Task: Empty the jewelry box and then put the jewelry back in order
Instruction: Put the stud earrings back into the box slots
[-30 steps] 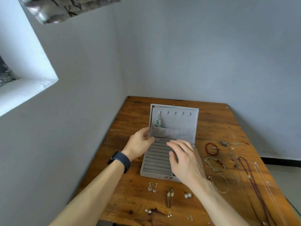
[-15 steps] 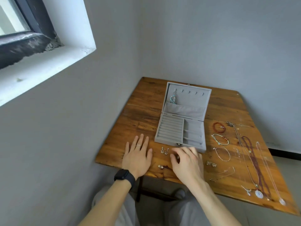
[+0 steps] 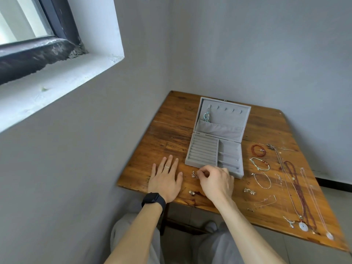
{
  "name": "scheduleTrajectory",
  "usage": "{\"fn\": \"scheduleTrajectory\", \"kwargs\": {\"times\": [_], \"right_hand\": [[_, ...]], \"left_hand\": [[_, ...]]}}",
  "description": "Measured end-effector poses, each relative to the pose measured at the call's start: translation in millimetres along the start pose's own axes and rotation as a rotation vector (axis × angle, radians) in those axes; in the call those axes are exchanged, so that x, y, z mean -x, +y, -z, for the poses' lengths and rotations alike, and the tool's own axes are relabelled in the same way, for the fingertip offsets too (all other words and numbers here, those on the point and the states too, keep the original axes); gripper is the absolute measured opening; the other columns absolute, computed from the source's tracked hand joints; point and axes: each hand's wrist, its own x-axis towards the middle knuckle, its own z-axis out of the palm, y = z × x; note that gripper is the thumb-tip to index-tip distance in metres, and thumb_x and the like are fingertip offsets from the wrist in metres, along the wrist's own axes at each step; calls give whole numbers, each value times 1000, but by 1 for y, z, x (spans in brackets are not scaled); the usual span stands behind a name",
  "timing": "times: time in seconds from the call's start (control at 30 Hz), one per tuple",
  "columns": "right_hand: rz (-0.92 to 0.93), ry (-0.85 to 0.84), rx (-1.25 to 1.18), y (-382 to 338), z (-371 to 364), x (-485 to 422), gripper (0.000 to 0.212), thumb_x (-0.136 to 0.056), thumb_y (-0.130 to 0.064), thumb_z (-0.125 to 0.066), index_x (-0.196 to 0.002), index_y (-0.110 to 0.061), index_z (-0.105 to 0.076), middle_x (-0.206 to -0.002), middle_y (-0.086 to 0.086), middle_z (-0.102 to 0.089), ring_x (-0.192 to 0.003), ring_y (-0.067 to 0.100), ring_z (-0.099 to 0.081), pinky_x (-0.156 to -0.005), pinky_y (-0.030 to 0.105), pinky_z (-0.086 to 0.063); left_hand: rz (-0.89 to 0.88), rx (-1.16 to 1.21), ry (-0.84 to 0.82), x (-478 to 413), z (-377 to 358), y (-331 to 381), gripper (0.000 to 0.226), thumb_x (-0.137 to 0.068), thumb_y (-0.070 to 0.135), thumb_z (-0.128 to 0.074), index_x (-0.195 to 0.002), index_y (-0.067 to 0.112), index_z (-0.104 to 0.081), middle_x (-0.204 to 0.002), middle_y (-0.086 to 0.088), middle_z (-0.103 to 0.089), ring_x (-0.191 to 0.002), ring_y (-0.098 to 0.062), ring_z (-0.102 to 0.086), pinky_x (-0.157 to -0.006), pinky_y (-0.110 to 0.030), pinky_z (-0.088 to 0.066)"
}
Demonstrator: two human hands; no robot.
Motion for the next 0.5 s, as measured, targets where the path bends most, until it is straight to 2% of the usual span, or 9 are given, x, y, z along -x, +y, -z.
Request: {"fn": "scheduleTrajectory", "kwargs": {"times": [0.1,0.17,0.2,0.3,0.4,0.5], "right_hand": [[-28,-39,-383,10,14,5,9,-93,-43,-66,-94,-37,-72,-95,-22,-69,-100,6,-60,-75,20,-42],[-65,-62,-579,18,28,14,6,-93,-42,-67,-94,-37,-71,-94,-25,-70,-98,-4,-61,-74,9,-40],[-92,-57,-663,23,35,19,5,-93,-40,-67,-94,-37,-71,-94,-25,-71,-98,-7,-62,-75,8,-41],[-163,-10,-883,44,52,40,6,-95,-30,-66,-97,-31,-71,-96,-18,-74,-94,-2,-67,-77,15,-50],[-261,66,-1005,71,60,65,8,-97,-22,-64,-99,-25,-71,-92,-11,-77,-82,2,-69,-65,14,-52],[-386,117,-1049,101,62,84,8,-96,-20,-65,-99,-23,-71,-89,-8,-77,-73,2,-67,-63,19,-50]], "left_hand": [[-6,23,19,0,0,-1,62,-102,56,-17,-159,33,-14,-167,9,-6,-153,-12,1,-124,-45,0],[-7,41,37,0,1,-1,62,-101,57,-20,-158,33,-20,-167,8,-11,-153,-12,-4,-124,-44,-1],[-7,52,46,0,2,-1,61,-101,57,-23,-157,33,-24,-166,8,-15,-153,-13,-6,-124,-44,-3],[-16,113,83,3,5,1,48,-101,54,-34,-146,38,-43,-162,6,-29,-152,-14,-15,-124,-46,-8],[-7,177,155,5,8,7,30,-99,48,-48,-123,41,-63,-148,6,-49,-146,-18,-31,-122,-48,-16],[19,202,220,5,14,21,28,-95,51,-54,-110,36,-72,-127,7,-62,-128,-19,-50,-112,-45,-34]]}}
